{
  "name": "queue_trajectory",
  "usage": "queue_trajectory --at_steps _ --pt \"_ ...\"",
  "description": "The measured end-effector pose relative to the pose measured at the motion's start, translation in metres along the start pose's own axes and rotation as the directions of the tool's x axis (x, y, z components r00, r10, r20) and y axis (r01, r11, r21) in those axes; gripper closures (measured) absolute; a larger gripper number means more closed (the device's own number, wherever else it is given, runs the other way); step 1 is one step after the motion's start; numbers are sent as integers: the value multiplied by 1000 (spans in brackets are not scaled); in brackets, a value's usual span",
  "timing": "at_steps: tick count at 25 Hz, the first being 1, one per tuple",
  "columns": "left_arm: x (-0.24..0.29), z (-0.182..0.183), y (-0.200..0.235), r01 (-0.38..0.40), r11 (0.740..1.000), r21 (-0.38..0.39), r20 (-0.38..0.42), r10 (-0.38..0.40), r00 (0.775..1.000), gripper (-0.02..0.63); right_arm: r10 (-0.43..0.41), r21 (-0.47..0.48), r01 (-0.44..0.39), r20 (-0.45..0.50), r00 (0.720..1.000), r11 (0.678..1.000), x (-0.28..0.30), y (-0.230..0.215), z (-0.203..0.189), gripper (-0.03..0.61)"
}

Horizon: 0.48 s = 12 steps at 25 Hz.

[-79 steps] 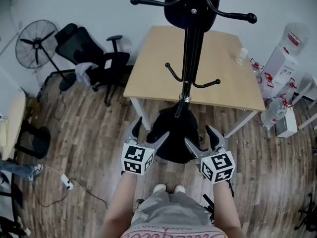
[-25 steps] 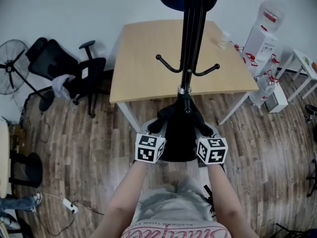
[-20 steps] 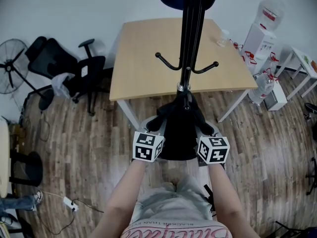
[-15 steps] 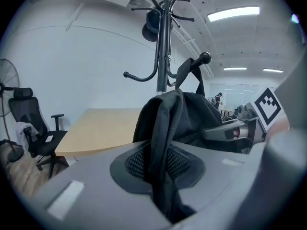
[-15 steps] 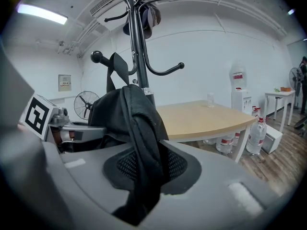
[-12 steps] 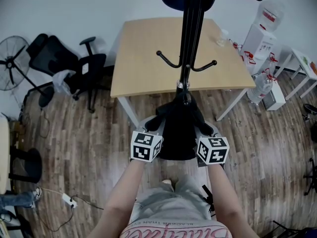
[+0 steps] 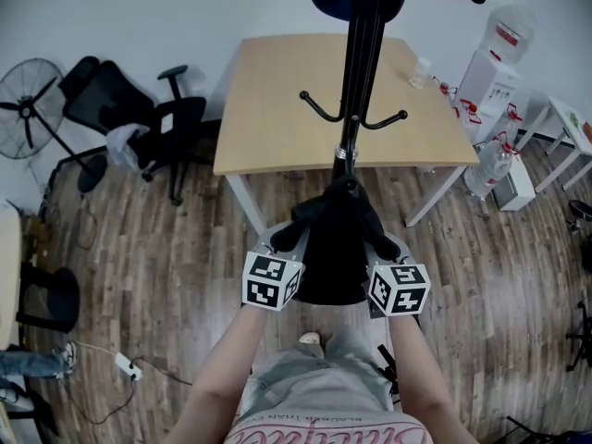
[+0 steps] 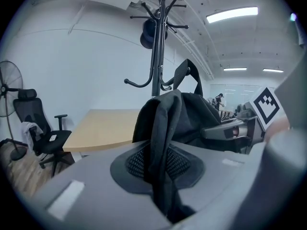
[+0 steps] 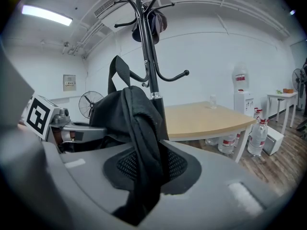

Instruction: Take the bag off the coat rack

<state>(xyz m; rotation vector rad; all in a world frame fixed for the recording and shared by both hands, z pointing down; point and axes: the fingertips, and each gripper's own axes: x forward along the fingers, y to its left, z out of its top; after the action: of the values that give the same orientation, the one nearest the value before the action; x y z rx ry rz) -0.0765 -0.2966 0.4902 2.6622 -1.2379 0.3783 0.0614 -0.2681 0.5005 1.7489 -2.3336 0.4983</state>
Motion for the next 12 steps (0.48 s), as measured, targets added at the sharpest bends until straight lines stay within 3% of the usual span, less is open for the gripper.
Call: queue_trajectory --at_steps 6,12 --pt "-15 5 -1 29 999 35 -25 -28 999 545 33 -25 -33 19 999 999 -7 11 8 502" --pt "-30 16 2 4 999 42 -41 -2 999 546 73 -42 -71 37 997 997 -9 22 19 502"
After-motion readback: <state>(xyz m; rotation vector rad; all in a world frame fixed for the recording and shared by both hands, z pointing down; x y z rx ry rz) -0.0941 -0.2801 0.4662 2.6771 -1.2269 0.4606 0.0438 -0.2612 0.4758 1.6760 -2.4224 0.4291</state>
